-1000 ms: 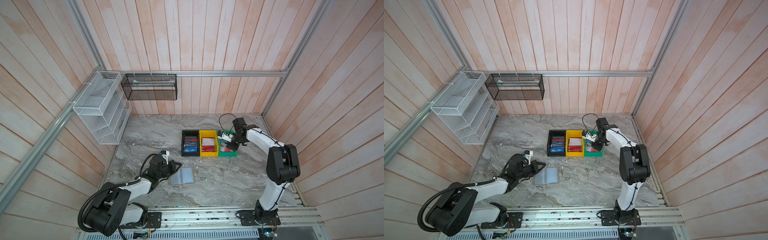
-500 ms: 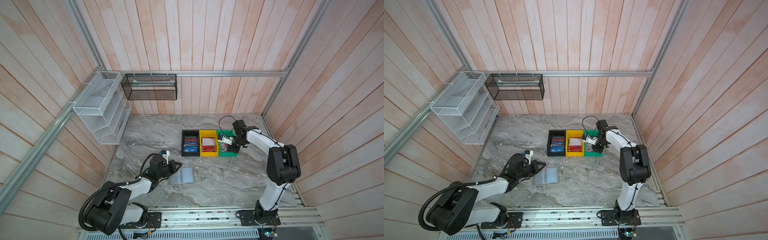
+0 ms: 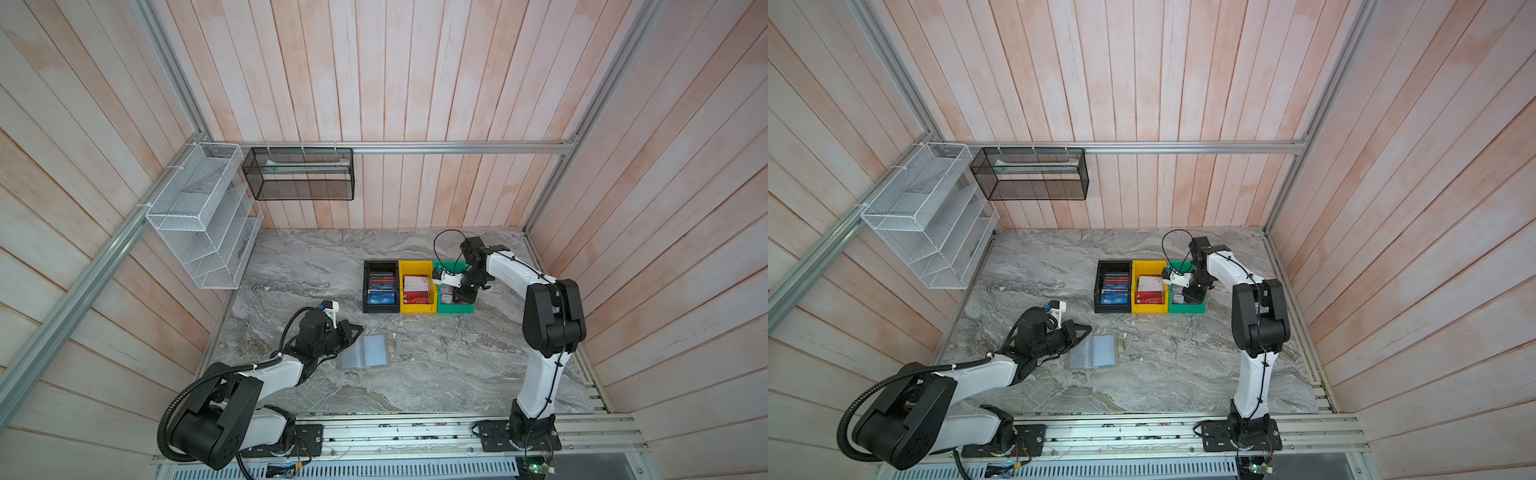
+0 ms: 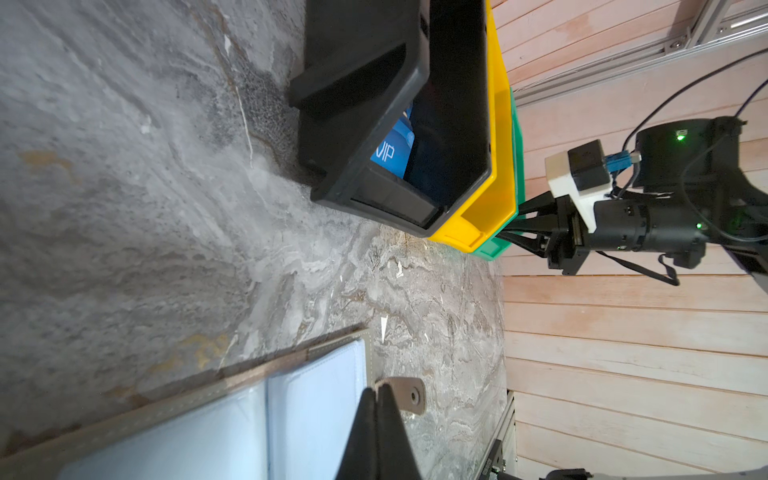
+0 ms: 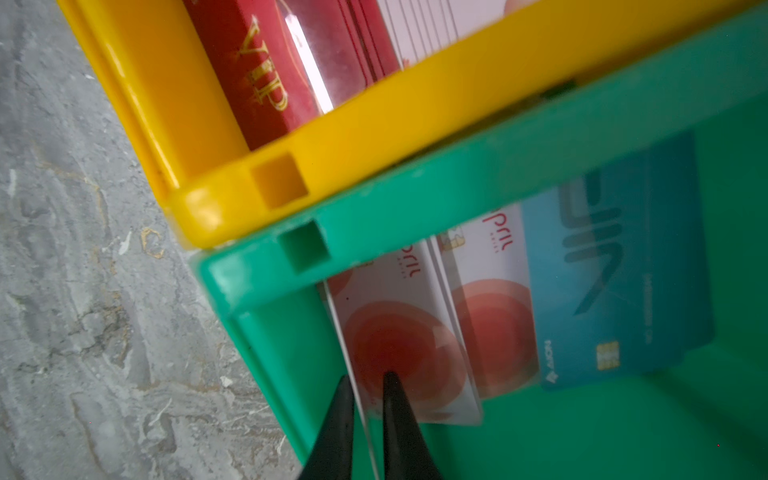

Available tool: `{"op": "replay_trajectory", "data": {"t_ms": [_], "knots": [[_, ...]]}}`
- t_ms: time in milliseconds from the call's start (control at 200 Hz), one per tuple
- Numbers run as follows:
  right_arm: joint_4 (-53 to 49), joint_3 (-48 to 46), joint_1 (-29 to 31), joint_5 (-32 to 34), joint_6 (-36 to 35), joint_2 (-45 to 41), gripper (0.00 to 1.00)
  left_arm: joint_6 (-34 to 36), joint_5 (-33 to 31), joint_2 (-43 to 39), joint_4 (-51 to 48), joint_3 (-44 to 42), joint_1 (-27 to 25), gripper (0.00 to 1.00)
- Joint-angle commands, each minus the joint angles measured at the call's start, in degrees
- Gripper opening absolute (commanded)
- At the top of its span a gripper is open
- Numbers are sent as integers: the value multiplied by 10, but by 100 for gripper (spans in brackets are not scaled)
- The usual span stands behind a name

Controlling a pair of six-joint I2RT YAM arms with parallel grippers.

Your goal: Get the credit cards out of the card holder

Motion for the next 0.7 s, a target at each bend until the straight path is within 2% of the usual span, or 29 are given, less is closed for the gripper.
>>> {"op": "replay_trajectory", "data": {"t_ms": [0,695], "knots": [[-19,20,0,12,-6,15,16,15,4,11,15,9,4,0],[26,3,0,35,-5,-14,24,16,12,30,26,14,7,0]]}}
